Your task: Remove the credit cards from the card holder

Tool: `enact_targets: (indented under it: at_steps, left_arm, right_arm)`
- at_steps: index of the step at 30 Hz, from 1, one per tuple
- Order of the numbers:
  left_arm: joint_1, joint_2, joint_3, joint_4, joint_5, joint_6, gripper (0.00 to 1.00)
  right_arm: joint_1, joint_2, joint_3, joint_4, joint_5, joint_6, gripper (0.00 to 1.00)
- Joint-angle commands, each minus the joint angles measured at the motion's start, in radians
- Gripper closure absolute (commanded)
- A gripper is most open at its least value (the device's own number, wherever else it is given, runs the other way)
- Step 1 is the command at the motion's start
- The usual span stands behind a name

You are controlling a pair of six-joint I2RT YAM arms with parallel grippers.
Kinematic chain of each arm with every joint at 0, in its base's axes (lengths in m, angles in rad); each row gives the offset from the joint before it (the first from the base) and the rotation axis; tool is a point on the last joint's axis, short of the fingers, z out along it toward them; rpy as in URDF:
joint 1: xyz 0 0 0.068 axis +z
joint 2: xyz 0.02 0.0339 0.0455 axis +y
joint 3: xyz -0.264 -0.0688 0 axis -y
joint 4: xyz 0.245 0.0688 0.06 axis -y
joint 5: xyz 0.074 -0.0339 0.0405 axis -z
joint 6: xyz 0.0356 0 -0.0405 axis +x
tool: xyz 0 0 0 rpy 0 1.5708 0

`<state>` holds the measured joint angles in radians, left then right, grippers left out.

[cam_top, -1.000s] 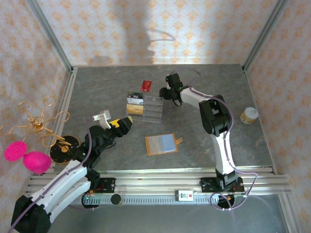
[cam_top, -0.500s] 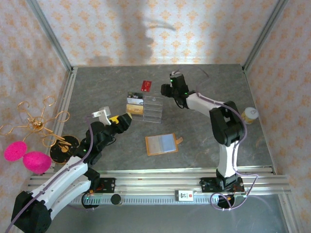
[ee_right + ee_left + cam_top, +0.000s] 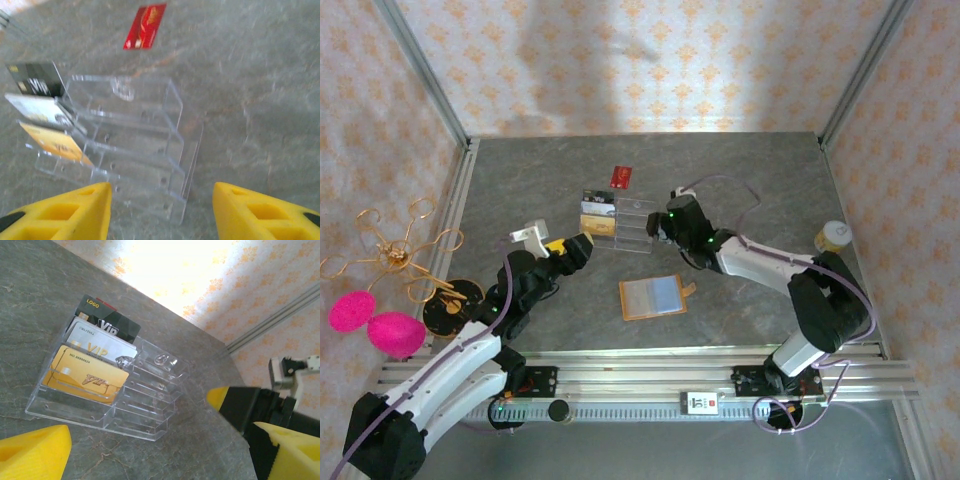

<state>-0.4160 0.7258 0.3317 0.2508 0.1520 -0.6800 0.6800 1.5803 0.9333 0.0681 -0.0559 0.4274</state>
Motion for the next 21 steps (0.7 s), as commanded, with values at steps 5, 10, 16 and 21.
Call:
enact_targets:
  at_steps: [5, 10, 16, 21]
  left_arm:
    - [0.011, -0.028, -0.017, 0.021, 0.016, 0.016, 0.09]
    - [0.011, -0.049, -0.032, 0.015, 0.011, 0.014, 0.09]
    - [0.012, -0.063, -0.039, 0.006, 0.006, 0.016, 0.09]
    - [0.014, -0.074, -0.039, -0.007, 0.0, 0.021, 0.09]
  right_arm:
    - [0.023, 0.053, -0.001, 0.033, 0.053, 0.082, 0.5]
    - [0.023, 0.098, 0.028, 0.05, 0.038, 0.065, 0.53]
    - [0.023, 0.166, 0.068, 0.036, 0.046, 0.054, 0.54]
    - [0.023, 0.216, 0.097, 0.025, 0.08, 0.06, 0.57]
